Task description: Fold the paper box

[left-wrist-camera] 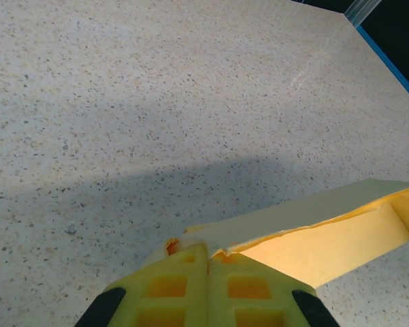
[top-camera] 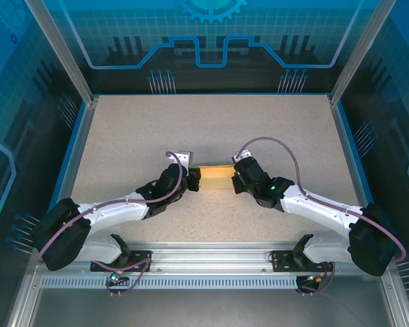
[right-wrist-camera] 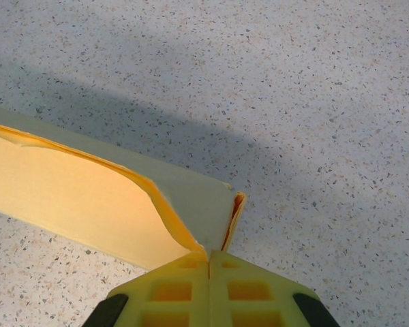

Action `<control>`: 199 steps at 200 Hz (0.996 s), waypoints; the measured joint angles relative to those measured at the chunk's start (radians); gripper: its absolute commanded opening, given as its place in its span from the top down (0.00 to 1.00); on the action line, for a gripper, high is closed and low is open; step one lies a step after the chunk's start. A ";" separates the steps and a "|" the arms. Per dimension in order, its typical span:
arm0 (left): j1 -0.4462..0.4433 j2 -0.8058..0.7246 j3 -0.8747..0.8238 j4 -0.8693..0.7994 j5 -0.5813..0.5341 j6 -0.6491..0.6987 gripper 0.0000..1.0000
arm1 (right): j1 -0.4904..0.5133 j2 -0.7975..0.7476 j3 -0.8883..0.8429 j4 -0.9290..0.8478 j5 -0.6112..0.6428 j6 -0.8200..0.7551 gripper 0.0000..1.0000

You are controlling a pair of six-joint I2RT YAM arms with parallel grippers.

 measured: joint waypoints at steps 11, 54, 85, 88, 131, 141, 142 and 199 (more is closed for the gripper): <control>0.008 -0.002 0.000 -0.005 0.018 -0.013 1.00 | 0.000 0.000 0.000 0.002 0.000 0.000 1.00; 0.026 -0.004 0.000 -0.006 0.059 -0.071 1.00 | 0.004 0.000 0.000 0.002 0.000 0.000 1.00; 0.028 -0.004 0.000 -0.006 0.066 -0.126 1.00 | 0.005 0.000 0.000 0.002 0.001 0.000 1.00; 0.028 -0.004 0.000 -0.006 0.066 -0.130 1.00 | 0.005 0.000 0.000 0.002 0.001 0.000 1.00; 0.028 -0.003 0.000 -0.006 0.062 -0.164 1.00 | 0.005 0.000 0.000 0.002 0.006 0.000 1.00; 0.028 -0.003 0.000 -0.006 0.057 -0.163 1.00 | 0.006 0.000 0.000 0.002 0.008 0.000 1.00; 0.028 -0.003 0.000 -0.006 0.057 -0.163 1.00 | 0.006 0.000 0.000 0.002 0.008 0.000 1.00; 0.026 -0.011 0.000 -0.035 0.013 -0.104 1.00 | 0.005 0.000 0.000 0.026 0.006 -0.012 1.00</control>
